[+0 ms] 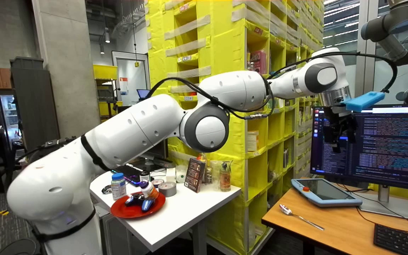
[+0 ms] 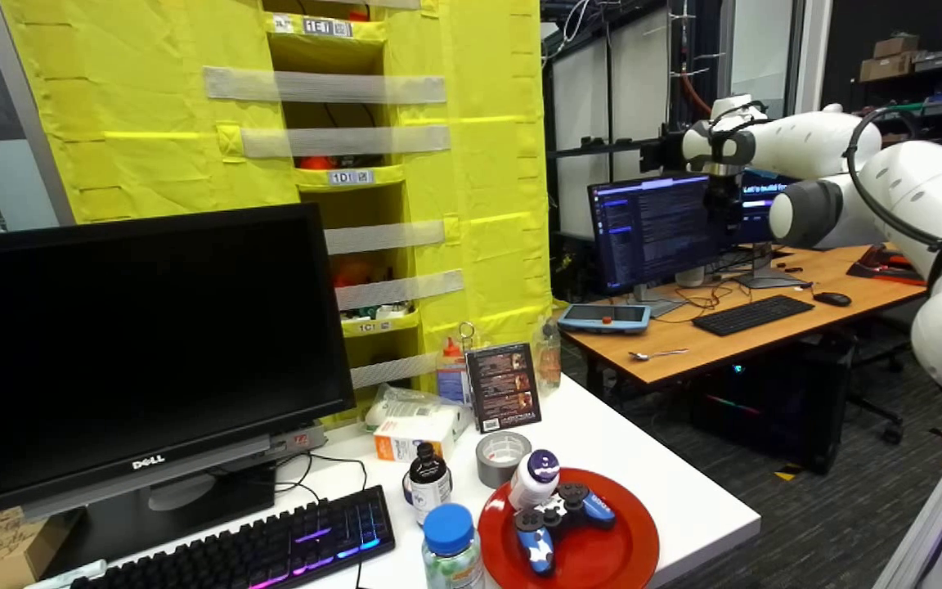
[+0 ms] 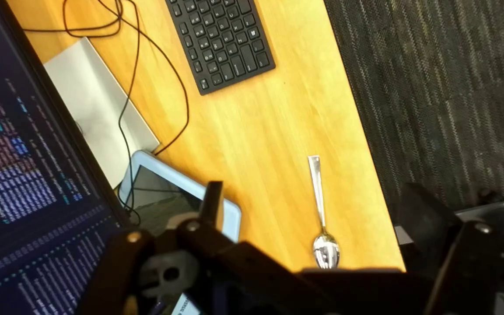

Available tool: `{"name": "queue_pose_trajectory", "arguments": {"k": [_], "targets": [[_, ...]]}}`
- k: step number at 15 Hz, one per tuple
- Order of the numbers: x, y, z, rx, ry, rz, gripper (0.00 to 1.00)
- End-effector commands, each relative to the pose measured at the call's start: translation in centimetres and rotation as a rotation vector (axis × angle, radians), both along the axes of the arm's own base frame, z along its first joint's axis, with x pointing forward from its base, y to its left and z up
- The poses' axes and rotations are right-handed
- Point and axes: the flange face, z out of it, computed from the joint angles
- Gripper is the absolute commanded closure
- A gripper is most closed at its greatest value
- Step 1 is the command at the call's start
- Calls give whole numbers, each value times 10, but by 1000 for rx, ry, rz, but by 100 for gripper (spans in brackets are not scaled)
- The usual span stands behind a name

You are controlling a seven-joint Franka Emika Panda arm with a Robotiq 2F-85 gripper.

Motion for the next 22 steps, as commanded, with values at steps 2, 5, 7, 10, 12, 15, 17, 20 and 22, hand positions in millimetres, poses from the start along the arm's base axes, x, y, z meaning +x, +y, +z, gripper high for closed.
{"name": "queue_pose_trajectory", "arguments": {"k": [2,5,7,10,12,15,17,20,22], "targets": [[11,9,-14,-41,65,67,0],[18,13,-28,-60,103,91,0],[25,16,-38,-73,123,109,0],[34,23,-55,-83,144,128,0],[41,27,-66,-88,156,136,0],[51,34,-87,-95,174,143,0],[57,38,-102,-97,185,147,0],[62,43,-125,-92,201,145,0],[64,44,-139,-84,212,145,0]]}}
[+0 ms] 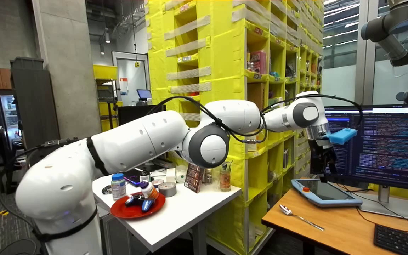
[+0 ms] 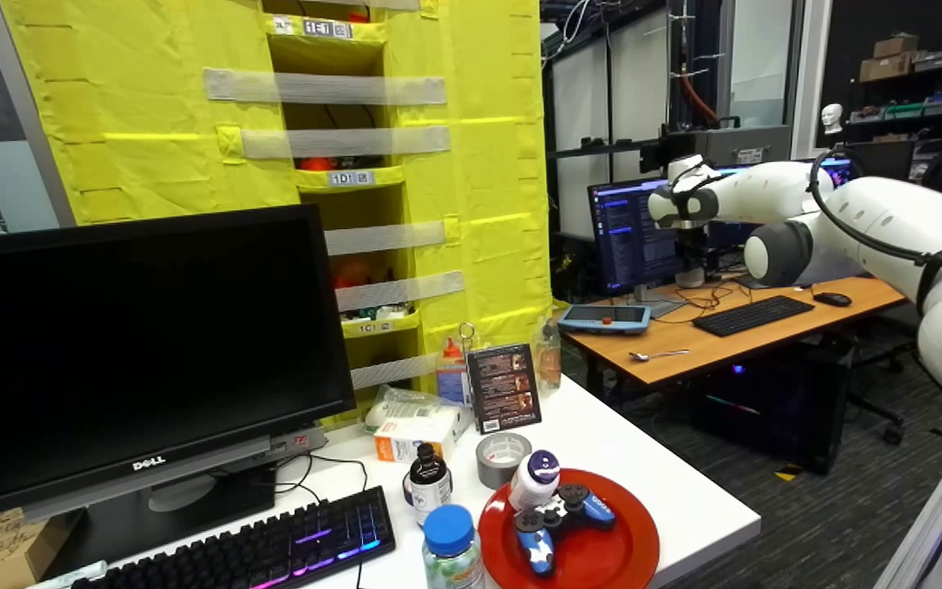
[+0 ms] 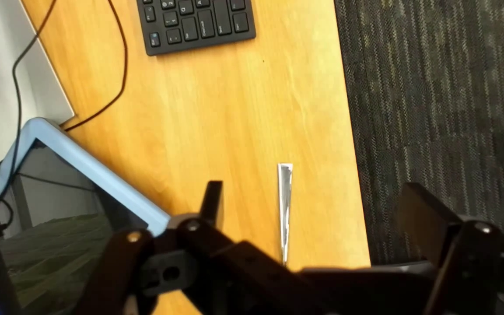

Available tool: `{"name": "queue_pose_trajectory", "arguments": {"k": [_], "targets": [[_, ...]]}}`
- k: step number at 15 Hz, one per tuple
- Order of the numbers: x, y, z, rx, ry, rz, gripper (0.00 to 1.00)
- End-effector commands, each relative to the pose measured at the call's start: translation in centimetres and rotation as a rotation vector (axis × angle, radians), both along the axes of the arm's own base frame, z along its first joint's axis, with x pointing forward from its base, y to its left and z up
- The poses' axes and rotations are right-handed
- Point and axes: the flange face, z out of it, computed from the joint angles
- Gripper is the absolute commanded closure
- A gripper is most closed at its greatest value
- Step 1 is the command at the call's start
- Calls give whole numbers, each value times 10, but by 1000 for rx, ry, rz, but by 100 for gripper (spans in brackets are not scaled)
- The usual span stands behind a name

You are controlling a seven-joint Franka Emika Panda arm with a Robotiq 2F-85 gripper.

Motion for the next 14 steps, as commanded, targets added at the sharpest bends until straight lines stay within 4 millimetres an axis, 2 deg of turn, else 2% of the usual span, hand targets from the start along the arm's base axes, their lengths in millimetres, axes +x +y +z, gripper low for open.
{"name": "queue_pose_trajectory", "arguments": {"k": [1,8,12,14], "targets": [[7,6,-18,-30,21,-9,0],[16,22,-52,12,48,-21,0],[22,30,-62,8,46,-35,0],[19,27,-65,36,47,-24,0]]}}
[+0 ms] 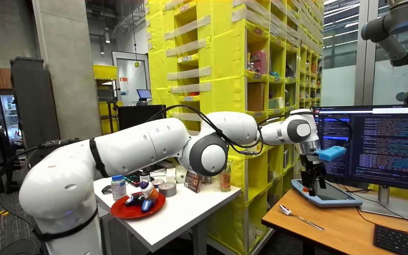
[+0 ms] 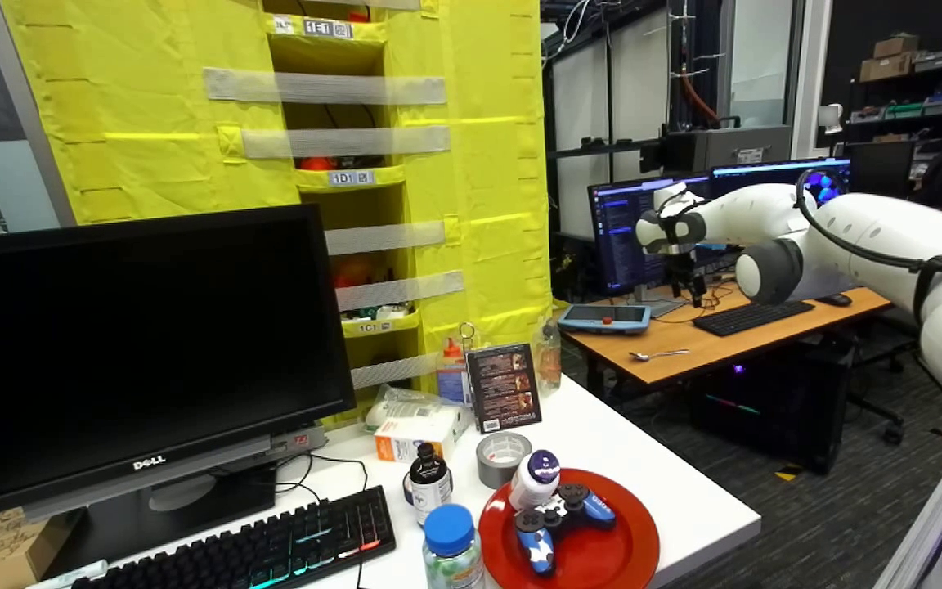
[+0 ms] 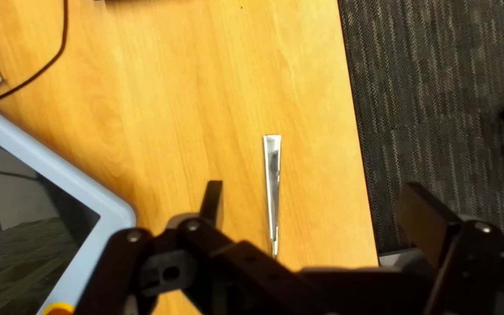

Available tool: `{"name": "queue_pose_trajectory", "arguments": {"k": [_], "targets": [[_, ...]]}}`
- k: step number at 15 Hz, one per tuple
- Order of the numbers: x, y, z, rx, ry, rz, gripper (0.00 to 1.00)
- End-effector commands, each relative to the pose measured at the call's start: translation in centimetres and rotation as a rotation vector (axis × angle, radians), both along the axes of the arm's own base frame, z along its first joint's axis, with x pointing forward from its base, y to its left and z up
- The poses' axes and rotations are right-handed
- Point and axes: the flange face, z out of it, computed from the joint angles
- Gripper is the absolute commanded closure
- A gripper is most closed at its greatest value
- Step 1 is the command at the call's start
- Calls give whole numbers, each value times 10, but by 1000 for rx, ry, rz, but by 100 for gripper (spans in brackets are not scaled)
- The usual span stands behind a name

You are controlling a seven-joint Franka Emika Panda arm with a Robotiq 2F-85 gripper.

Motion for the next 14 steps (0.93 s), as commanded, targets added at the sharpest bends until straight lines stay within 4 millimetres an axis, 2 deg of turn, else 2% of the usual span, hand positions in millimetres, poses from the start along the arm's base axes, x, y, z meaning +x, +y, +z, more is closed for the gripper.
{"name": "queue_pose_trajectory", "arguments": {"k": [1,14], "targets": [[0,1,-1,2,1,-1,0],[0,3,-6,12,10,14,0]]}}
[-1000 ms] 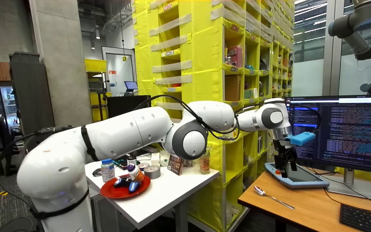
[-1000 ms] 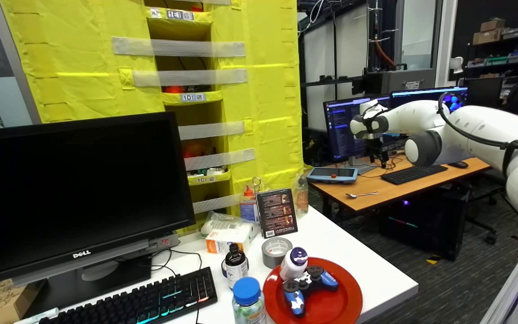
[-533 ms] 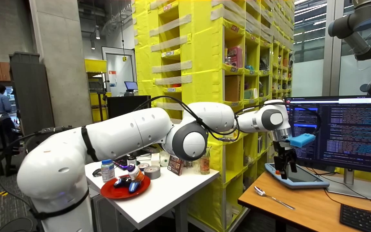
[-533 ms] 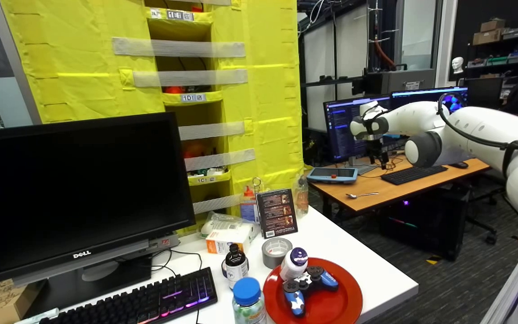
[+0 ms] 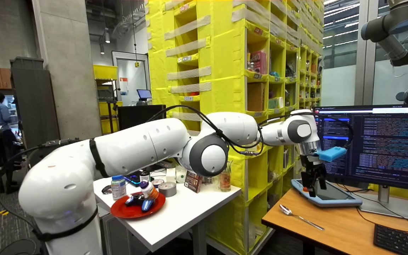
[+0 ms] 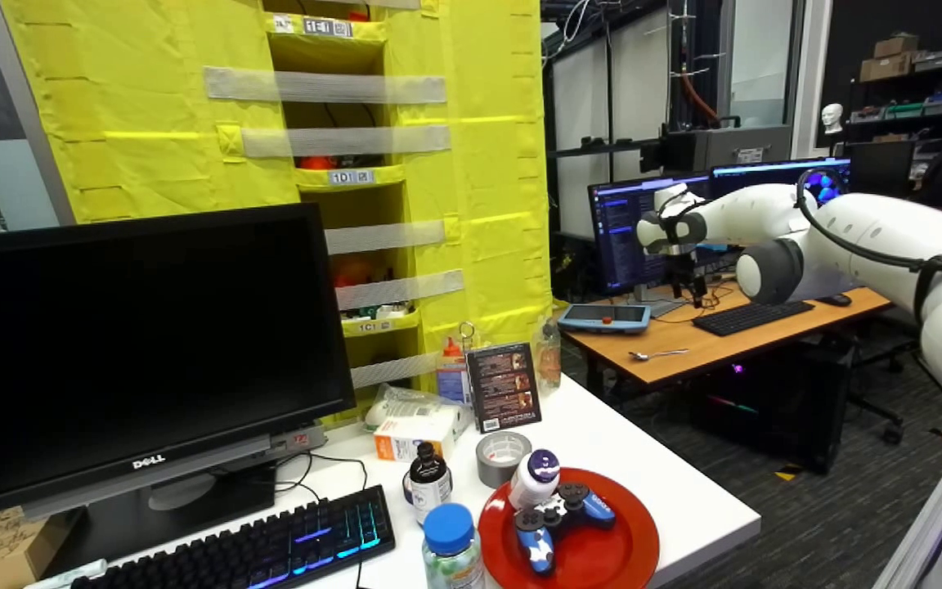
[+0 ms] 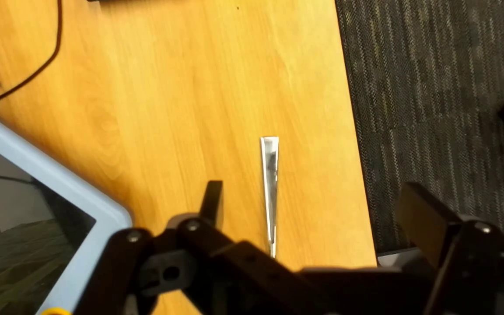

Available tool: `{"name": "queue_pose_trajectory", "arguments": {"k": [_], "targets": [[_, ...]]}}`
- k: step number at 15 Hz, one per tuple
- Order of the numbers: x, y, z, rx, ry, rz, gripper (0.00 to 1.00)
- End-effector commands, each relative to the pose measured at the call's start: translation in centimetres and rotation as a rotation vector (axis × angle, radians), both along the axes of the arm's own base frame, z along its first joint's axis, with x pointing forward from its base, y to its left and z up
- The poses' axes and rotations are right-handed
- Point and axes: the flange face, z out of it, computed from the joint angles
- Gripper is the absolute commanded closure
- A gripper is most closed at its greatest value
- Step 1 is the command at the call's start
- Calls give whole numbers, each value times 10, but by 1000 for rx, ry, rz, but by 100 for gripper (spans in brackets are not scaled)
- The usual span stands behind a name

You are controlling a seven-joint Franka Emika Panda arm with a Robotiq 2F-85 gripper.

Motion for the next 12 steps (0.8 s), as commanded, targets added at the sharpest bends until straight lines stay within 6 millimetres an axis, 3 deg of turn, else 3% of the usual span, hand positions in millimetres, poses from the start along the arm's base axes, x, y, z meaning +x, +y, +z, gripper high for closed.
{"name": "queue_pose_trajectory", "arguments": {"k": [1,12], "targets": [[3,7,-5,15,9,27,0],[22,42,-37,93,30,149,0]]}}
